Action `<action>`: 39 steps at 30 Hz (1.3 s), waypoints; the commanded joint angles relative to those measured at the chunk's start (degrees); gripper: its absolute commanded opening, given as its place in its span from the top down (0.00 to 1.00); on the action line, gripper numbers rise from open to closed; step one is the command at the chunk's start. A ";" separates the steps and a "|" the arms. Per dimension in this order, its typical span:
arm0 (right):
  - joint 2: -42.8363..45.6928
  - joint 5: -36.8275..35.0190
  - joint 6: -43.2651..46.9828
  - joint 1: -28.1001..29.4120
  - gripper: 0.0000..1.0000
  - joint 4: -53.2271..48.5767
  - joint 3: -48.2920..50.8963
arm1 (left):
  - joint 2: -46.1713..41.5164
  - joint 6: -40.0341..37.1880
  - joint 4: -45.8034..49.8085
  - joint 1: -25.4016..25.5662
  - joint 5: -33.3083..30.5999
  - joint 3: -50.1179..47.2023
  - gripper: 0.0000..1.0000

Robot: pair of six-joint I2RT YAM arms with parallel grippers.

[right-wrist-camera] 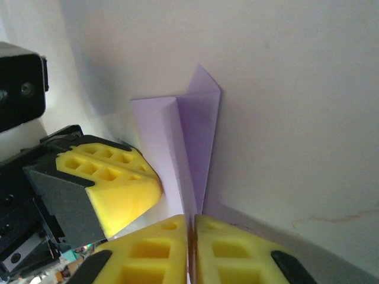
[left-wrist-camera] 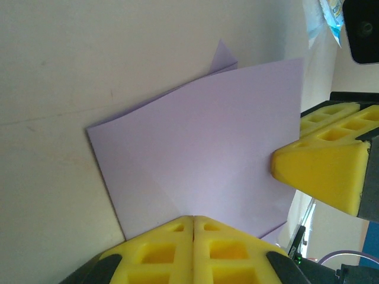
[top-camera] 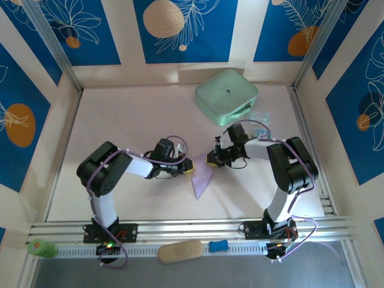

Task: Fold a paper plane with a square sheet of paper (pick it up from the middle)
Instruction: Fold the wing for the fifth time at the center of the table.

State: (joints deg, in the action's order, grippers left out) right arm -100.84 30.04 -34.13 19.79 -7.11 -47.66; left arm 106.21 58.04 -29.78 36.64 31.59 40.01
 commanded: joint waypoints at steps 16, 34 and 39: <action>10.33 -4.60 -20.66 -0.33 0.95 6.30 12.84 | 0.90 -2.10 6.95 -0.44 2.69 2.84 0.97; 9.43 1.60 -10.14 -0.52 0.80 3.54 10.50 | 4.44 -1.45 5.35 -0.23 5.16 3.14 1.00; 7.98 2.33 -8.50 -0.52 0.80 3.45 9.56 | 4.18 -1.71 5.92 -0.18 4.97 3.19 1.00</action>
State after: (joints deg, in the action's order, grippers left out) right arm -91.72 29.85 -45.32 19.57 -1.65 -36.88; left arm 107.81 57.12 -25.91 35.75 37.47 42.61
